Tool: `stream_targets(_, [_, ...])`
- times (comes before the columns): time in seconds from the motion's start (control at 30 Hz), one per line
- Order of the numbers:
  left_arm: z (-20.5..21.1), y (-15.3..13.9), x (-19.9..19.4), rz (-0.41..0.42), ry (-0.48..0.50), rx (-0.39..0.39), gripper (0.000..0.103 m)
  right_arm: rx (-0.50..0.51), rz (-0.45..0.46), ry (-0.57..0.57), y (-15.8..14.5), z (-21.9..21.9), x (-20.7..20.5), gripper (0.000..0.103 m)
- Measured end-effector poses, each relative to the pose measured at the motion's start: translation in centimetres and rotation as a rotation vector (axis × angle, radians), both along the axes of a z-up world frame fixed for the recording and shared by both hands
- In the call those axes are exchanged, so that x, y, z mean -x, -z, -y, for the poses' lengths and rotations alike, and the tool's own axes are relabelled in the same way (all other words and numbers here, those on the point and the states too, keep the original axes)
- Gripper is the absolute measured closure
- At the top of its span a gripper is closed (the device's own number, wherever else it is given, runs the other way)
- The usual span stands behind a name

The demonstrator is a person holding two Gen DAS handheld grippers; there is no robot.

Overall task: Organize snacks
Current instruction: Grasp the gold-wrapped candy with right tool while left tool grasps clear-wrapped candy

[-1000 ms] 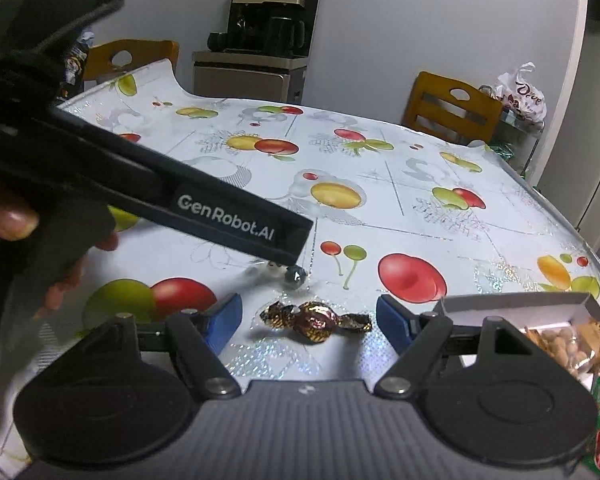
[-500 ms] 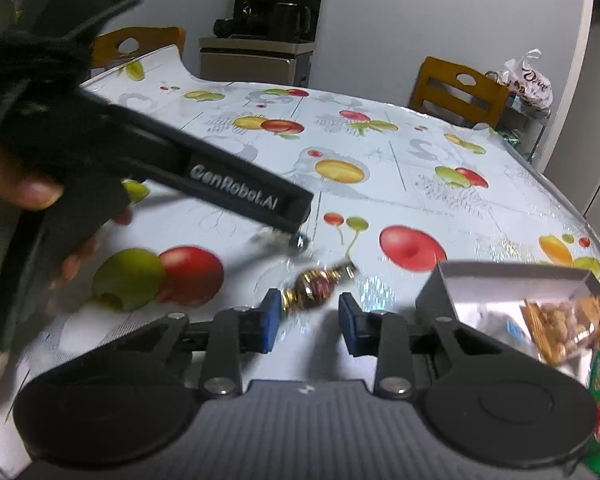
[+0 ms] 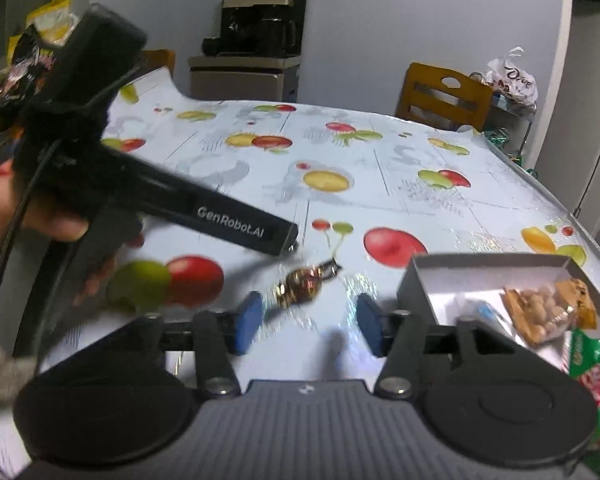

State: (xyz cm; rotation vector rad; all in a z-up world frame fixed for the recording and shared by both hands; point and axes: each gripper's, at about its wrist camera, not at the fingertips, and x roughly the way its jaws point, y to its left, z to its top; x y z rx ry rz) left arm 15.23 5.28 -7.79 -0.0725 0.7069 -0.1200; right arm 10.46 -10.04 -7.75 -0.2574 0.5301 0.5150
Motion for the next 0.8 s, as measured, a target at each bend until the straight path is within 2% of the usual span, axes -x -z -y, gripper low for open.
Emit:
stream_targets(0.23, [-0.3, 0.0, -0.2, -0.001, -0.011, 0.006, 0.016, 0.004, -0.028, 0.054, 1.1, -2.4, -2.9, 0.047])
stream_targets(0.27, [-0.3, 0.0, -0.1, 0.000, -0.009, 0.005, 0.016, 0.001, -0.022, 0.061, 1.2, -2.4, -3.1, 0.052])
stream_targets(0.3, [-0.3, 0.0, -0.1, 0.000, -0.009, 0.004, 0.016, -0.004, -0.018, 0.061, 1.3, -2.4, -3.3, 0.063])
stream_targets(0.4, [-0.3, 0.1, -0.2, -0.005, -0.007, 0.006, 0.016, 0.001, -0.003, 0.050, 1.4, -2.4, -3.3, 0.080])
stream_targets(0.6, [-0.1, 0.2, -0.1, -0.004, -0.004, 0.004, 0.016, -0.016, -0.014, 0.049, 1.4, -1.5, -2.9, 0.080])
stream_targets(0.8, [0.0, 0.1, -0.1, -0.005, 0.012, 0.005, 0.018, -0.007, -0.032, 0.034, 1.3, 0.2, -0.8, 0.080])
